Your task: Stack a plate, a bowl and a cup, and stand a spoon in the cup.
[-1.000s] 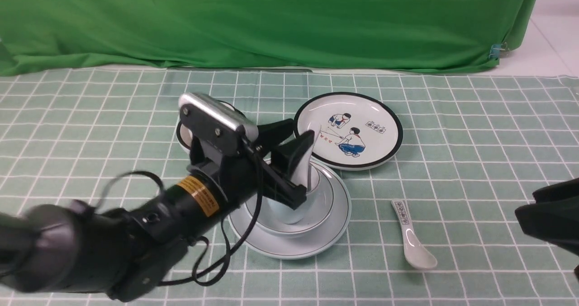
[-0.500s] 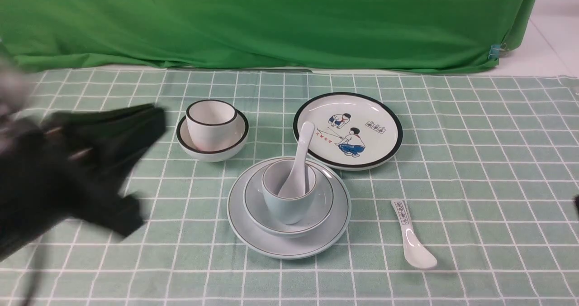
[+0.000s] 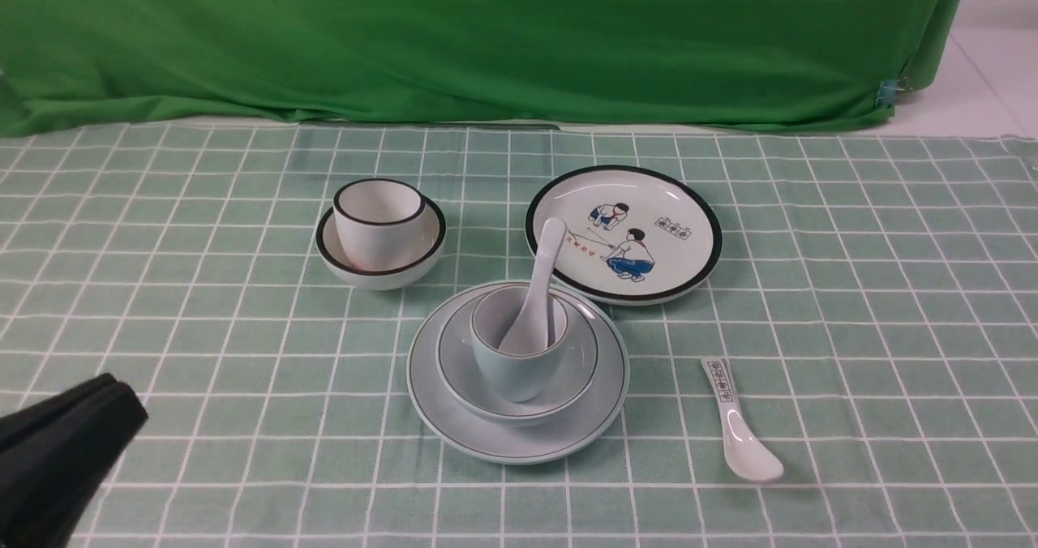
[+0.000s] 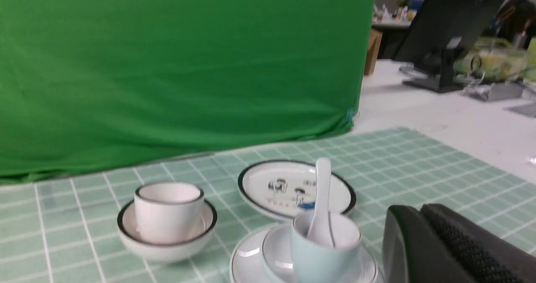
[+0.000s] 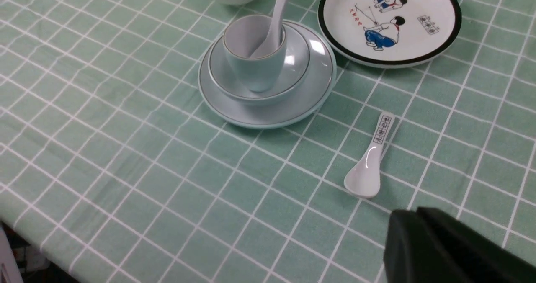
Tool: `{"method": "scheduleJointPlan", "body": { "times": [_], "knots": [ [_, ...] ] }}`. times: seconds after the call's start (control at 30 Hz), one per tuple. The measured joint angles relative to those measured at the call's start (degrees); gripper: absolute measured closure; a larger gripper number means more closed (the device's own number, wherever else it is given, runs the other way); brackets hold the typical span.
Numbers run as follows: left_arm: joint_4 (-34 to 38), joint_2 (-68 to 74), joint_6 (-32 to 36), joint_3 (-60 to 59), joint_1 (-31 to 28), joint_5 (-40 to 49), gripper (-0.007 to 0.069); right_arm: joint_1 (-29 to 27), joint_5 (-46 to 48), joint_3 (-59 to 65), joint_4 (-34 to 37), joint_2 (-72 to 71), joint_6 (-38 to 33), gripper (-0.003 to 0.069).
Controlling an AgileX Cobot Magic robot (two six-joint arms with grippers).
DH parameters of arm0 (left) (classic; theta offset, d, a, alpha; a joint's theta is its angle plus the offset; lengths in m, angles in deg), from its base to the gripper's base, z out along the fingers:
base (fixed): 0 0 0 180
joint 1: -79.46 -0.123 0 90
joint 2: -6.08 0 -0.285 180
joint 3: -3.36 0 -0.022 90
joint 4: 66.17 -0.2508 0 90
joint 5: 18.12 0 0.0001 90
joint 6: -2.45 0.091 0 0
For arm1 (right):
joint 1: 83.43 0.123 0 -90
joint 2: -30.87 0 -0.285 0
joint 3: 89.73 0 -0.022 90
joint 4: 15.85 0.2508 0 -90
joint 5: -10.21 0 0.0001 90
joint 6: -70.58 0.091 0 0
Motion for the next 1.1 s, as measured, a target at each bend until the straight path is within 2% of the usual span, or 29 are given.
{"method": "scheduleJointPlan", "body": {
  "times": [0.37, 0.43, 0.53, 0.63, 0.73, 0.77, 0.87, 0.97, 1.1],
  "knots": [
    [0.00, 0.00, 0.37, -1.04, 0.00, 1.89, 0.0613, -0.06, -0.44, 0.30, 0.00, -0.12, 0.22, 0.0589],
    [0.00, 0.00, 0.77, -1.04, 0.00, 1.89, 0.0613, -1.50, -0.55, 0.76, 0.25, -0.20, 0.22, 0.0585],
    [0.00, 0.00, 1.22, -1.04, 0.00, 1.89, 0.0613, -7.15, -1.03, 1.36, 0.08, -0.38, 0.10, 0.0590],
    [0.00, 0.00, 1.30, -1.04, 0.00, 1.89, 0.0613, -14.14, -4.81, 3.88, 0.90, -1.89, -2.48, 0.0629],
    [0.00, 0.00, 1.37, -1.04, 0.00, 1.89, 0.0613, -22.65, -13.30, 10.57, 3.40, -5.21, -9.51, 0.0642],
    [0.00, 0.00, 1.37, -1.04, 0.00, 1.89, 0.0613, -23.89, -15.93, 11.90, 4.12, -6.26, -11.34, 0.0642],
    [0.00, 0.00, 1.41, -1.04, 0.00, 1.89, 0.0613, -32.99, -29.76, 24.58, 6.75, -13.21, -17.00, 0.0642],
    [0.00, -0.02, 1.41, -1.04, 0.00, 1.89, 0.0613, -37.54, -35.45, 34.03, 7.22, -19.51, -18.16, 0.0642],
    [0.00, -0.02, 1.43, -1.04, 0.00, 1.89, 0.0613, -40.84, -41.06, 46.16, 7.39, -26.94, -18.38, 0.0642]
  ]
}}
